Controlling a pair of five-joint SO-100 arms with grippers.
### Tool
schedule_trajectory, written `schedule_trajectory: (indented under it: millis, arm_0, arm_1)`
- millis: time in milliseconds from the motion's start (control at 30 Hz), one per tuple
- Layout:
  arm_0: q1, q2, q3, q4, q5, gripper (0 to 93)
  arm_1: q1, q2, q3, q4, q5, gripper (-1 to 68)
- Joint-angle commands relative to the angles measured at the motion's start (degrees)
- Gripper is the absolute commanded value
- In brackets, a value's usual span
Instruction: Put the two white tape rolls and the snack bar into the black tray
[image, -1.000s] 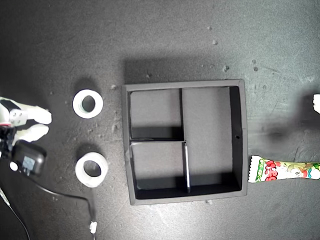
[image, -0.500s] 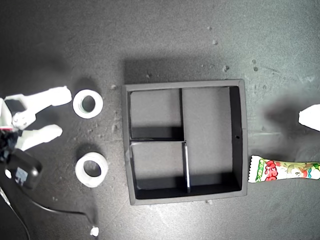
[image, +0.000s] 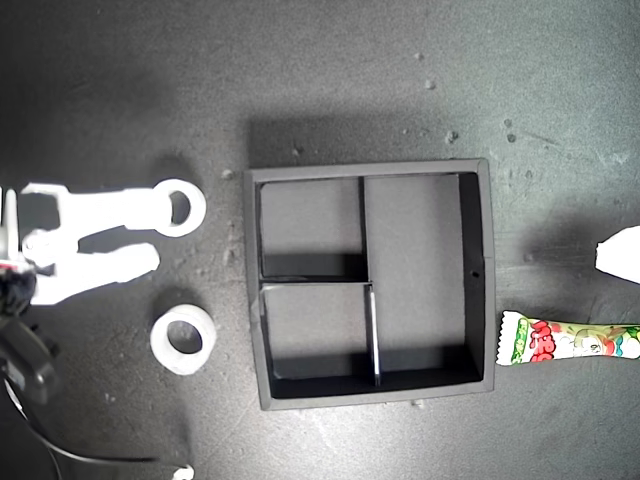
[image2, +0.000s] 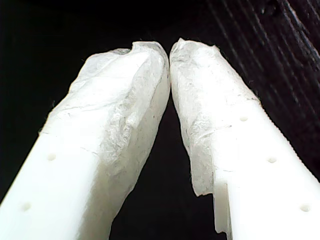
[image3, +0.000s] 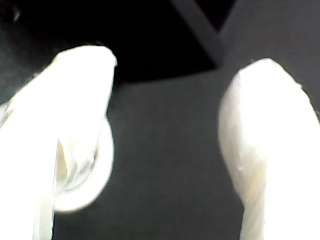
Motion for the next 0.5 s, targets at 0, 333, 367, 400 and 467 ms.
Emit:
schedule_trajectory:
  millis: [0, 333, 367, 400, 467]
  arm_0:
    - [0.09, 2.81, 0.44, 0.79, 0.7, 13.0]
    - [5.45, -24.43, -27.51, 15.38, -1.67, 17.6]
    - [6.42, -30.5, -31.03, 15.38, -1.32, 18.1]
    - [7.21, -36.12, -34.19, 15.38, -0.88, 18.2]
    - [7.82, -45.88, -39.11, 16.0, -0.53, 18.5]
  arm_1:
    - [0.18, 0.26, 0.7, 1.49, 0.53, -0.3]
    - [4.75, 0.26, 0.7, 11.34, 11.34, -0.2]
    - [5.01, 0.26, 0.7, 11.87, 11.43, -0.2]
    - [5.1, 0.26, 0.7, 12.04, 11.43, -0.2]
    - [5.19, 0.26, 0.7, 12.04, 11.34, -0.2]
